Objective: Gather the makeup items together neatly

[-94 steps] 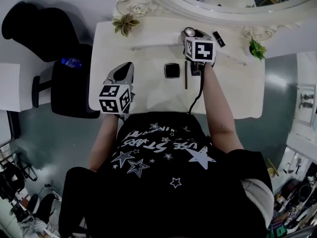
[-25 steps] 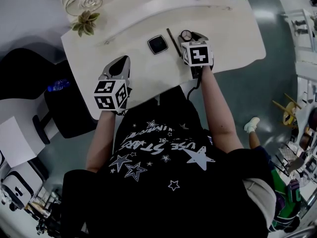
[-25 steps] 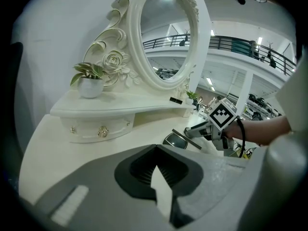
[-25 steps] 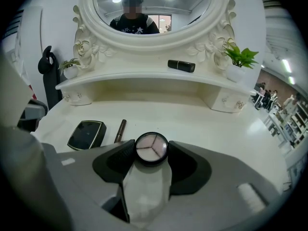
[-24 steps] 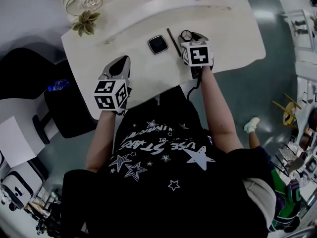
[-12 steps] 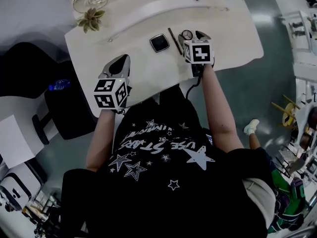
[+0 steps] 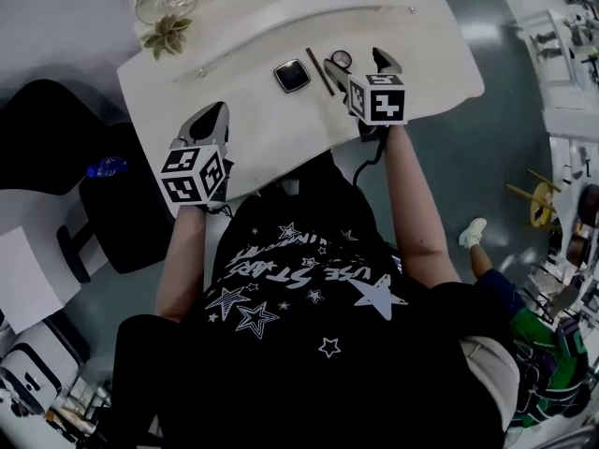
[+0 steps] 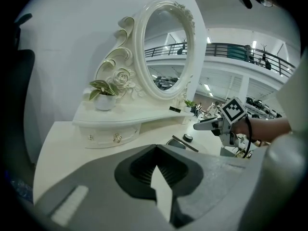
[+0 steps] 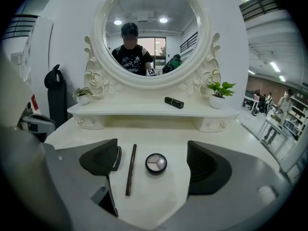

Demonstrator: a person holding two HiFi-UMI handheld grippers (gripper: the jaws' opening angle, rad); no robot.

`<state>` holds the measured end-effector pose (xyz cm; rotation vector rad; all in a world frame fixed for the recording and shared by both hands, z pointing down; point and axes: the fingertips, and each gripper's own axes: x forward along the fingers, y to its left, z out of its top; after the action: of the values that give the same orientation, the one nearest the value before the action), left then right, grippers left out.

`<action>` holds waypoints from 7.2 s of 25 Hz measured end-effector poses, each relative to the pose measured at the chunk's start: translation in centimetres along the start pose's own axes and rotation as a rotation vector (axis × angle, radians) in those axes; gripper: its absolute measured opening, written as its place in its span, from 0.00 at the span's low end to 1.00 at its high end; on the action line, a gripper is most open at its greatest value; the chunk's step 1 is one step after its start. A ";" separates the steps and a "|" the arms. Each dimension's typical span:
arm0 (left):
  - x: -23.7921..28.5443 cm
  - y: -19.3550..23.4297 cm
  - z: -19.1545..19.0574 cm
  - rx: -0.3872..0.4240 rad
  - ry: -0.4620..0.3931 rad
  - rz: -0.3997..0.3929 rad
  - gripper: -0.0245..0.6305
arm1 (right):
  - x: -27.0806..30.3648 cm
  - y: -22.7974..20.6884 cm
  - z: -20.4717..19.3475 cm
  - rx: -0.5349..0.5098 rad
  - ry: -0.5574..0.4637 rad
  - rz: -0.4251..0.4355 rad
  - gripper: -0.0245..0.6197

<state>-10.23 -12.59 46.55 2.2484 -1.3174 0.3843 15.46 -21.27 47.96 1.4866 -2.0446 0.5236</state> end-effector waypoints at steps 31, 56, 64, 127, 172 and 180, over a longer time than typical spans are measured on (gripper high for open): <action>7.2 -2.8 5.8 -0.102 -0.106 0.282 0.04 | 10.0 -6.4 10.5 -0.227 0.037 0.303 0.73; 10.0 -4.3 5.3 -0.179 -0.111 0.400 0.04 | 13.7 -6.0 11.6 -0.388 0.118 0.412 0.37; 9.9 -4.8 5.0 -0.186 -0.120 0.412 0.04 | 13.4 -5.4 11.4 -0.427 0.132 0.435 0.24; 5.4 -3.7 -2.2 -0.039 0.113 0.052 0.04 | 7.0 -6.9 -5.9 -0.002 0.173 0.001 0.24; -4.6 -10.2 -4.5 0.081 -0.014 -0.156 0.04 | -15.4 -0.3 -4.9 0.112 -0.209 -0.182 0.08; -10.2 -14.5 -9.4 0.113 0.014 -0.186 0.04 | -22.2 3.2 -11.0 0.109 -0.196 -0.164 0.08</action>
<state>-2.57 5.90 45.52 2.4326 -1.0926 0.4159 19.90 2.63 42.36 1.8159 -2.0432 0.4441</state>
